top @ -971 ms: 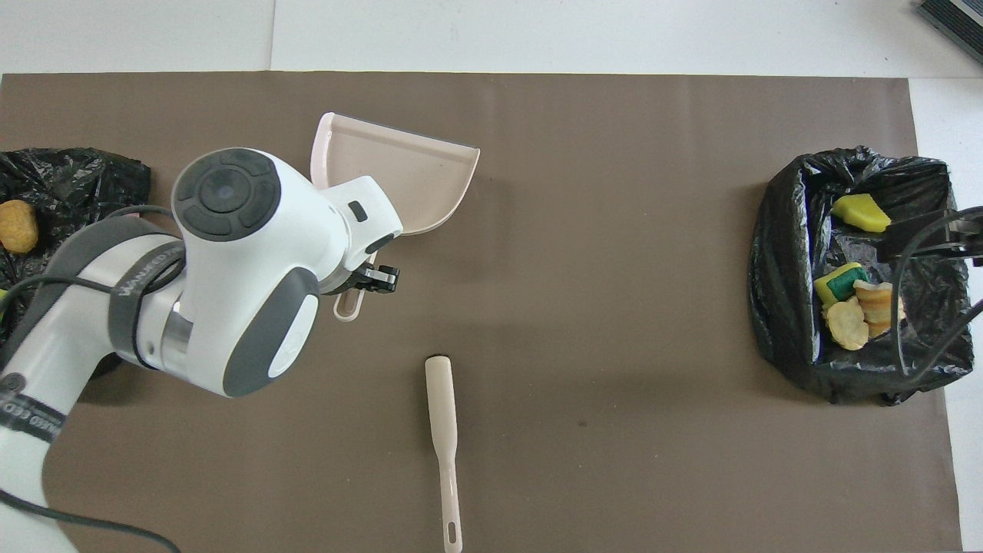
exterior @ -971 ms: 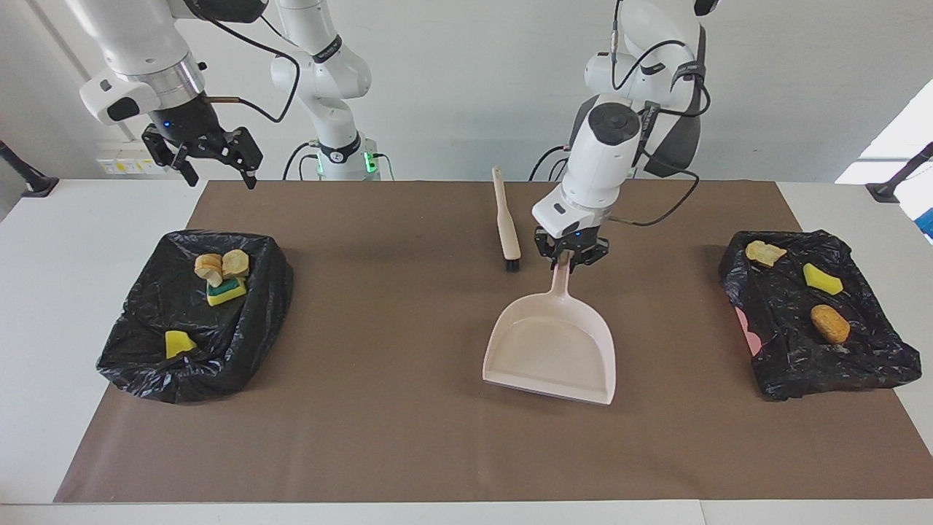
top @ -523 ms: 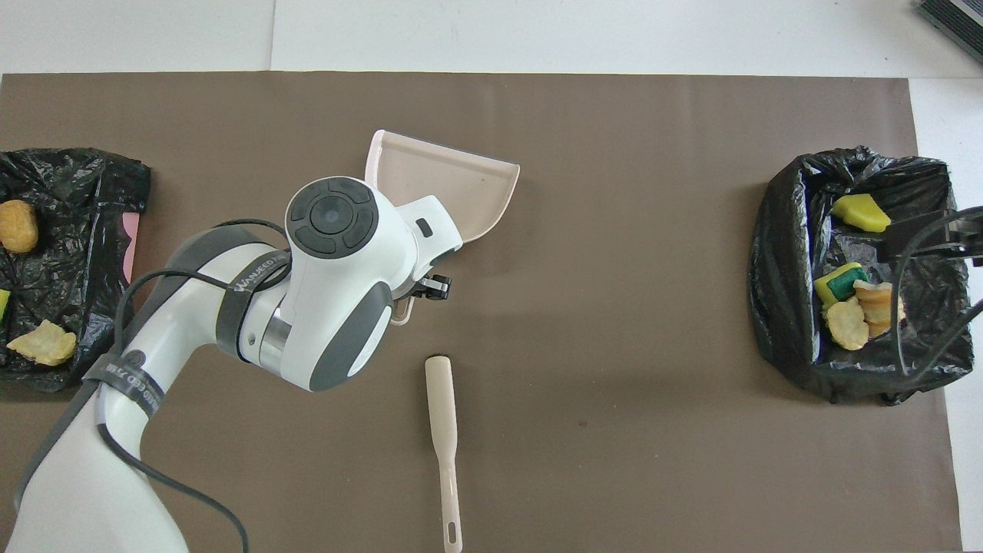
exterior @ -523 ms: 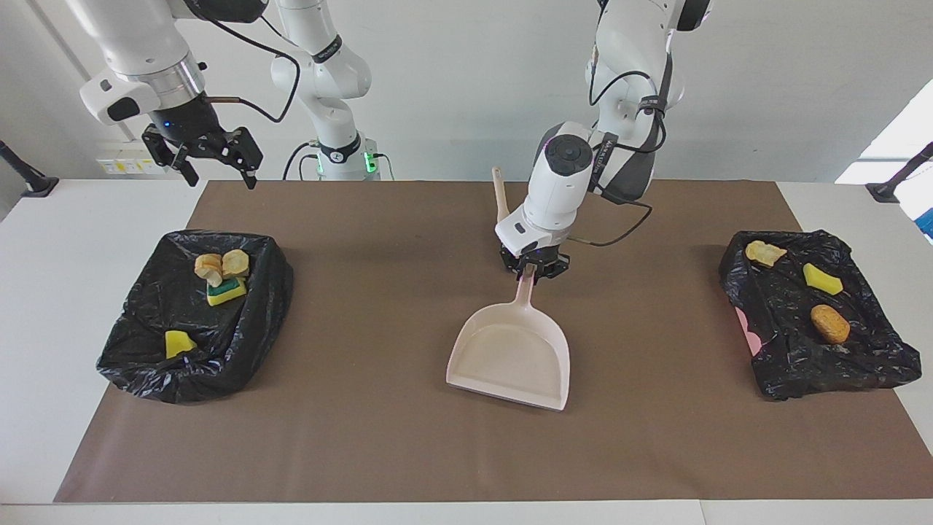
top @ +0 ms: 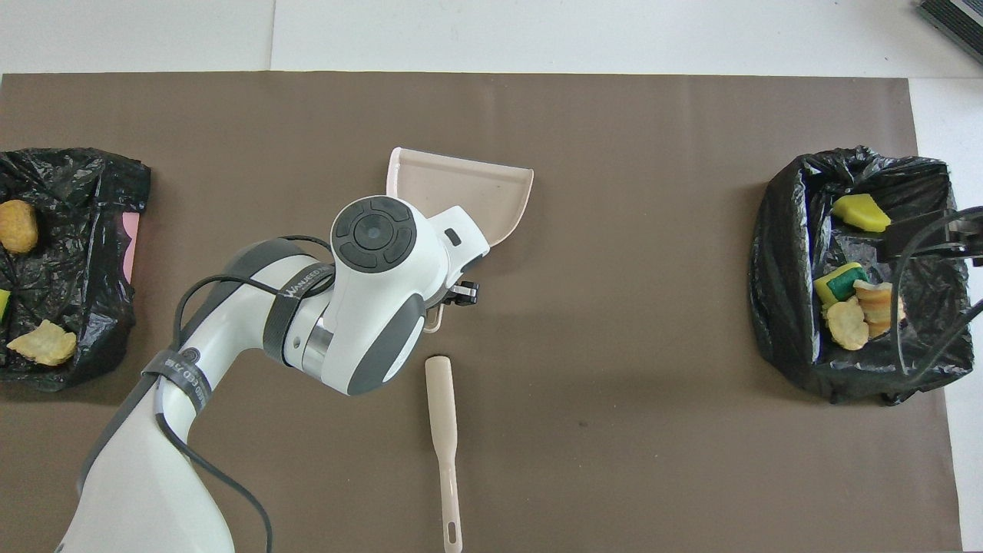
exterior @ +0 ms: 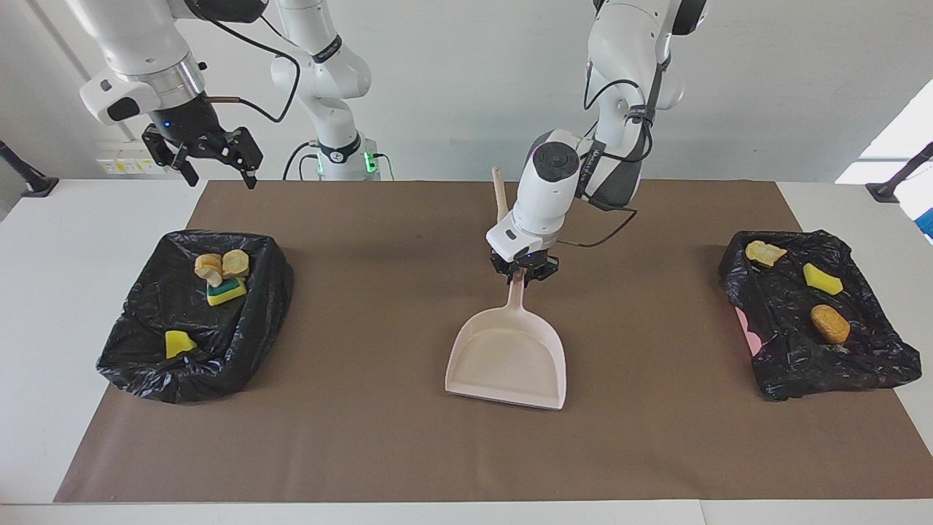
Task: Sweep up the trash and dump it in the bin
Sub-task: 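Lower the dustpan onto the mat and open the left gripper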
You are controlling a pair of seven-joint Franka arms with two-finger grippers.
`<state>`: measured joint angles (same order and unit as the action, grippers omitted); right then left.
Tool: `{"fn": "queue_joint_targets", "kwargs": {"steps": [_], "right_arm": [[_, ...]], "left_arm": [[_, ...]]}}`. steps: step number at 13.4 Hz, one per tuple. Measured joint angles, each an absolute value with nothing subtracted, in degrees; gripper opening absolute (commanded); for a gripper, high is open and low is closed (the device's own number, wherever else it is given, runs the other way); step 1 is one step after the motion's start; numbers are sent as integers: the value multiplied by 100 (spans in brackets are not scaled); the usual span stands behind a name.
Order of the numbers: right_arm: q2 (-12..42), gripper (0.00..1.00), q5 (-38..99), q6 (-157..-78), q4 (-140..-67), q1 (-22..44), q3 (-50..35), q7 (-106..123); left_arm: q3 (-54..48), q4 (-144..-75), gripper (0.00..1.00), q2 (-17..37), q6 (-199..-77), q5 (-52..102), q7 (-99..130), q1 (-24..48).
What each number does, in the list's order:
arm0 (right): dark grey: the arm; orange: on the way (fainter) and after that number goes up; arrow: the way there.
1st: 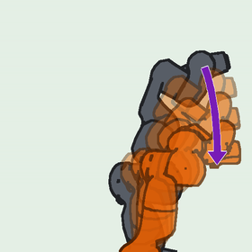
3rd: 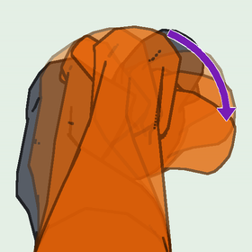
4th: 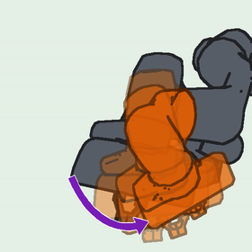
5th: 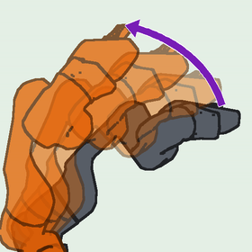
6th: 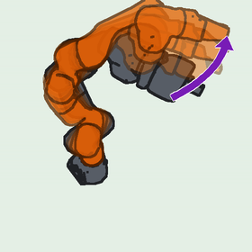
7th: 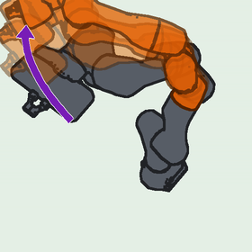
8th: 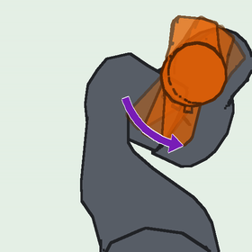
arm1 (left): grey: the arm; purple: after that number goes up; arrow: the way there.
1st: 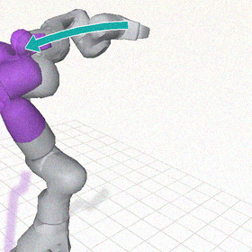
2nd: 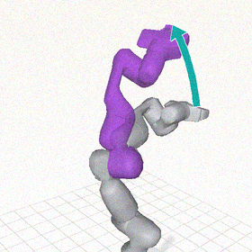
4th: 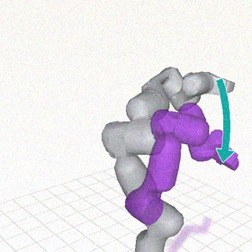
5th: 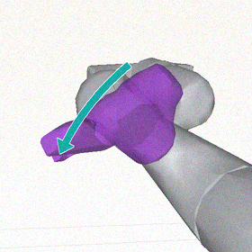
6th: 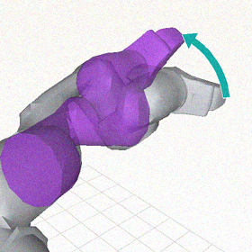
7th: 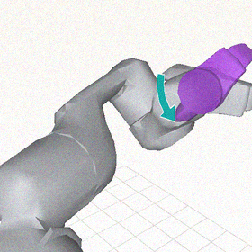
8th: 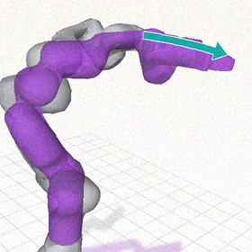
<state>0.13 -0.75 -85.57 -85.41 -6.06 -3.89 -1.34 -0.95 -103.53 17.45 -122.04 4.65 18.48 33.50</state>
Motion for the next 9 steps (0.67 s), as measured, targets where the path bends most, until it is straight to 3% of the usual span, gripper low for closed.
{"fn": "queue_joint_targets", "kwargs": {"steps": [9], "right_arm": [[13,100,-75,-8557,-8541,-606,-389,-134]], "left_arm": [[-97,-10574,0,1742,-12468,477,2217,3461]]}}
